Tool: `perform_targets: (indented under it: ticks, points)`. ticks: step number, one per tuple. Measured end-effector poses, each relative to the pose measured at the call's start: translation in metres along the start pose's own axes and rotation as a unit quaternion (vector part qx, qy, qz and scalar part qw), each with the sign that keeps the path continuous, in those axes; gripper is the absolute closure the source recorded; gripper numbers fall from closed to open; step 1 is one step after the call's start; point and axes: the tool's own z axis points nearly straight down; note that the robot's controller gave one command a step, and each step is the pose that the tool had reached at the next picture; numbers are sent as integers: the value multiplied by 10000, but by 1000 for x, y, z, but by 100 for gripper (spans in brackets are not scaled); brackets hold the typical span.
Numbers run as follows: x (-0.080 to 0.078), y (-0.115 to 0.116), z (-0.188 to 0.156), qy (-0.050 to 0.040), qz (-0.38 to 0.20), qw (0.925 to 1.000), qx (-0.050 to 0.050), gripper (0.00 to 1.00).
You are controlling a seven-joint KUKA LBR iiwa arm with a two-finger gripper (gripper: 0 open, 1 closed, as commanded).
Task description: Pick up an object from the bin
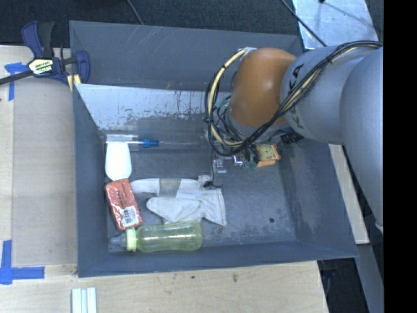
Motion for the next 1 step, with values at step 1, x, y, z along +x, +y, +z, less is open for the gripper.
perform_targets:
  ticks: [1]
  points:
    - [32, 3, 15, 8, -787, 9969, 27, 0]
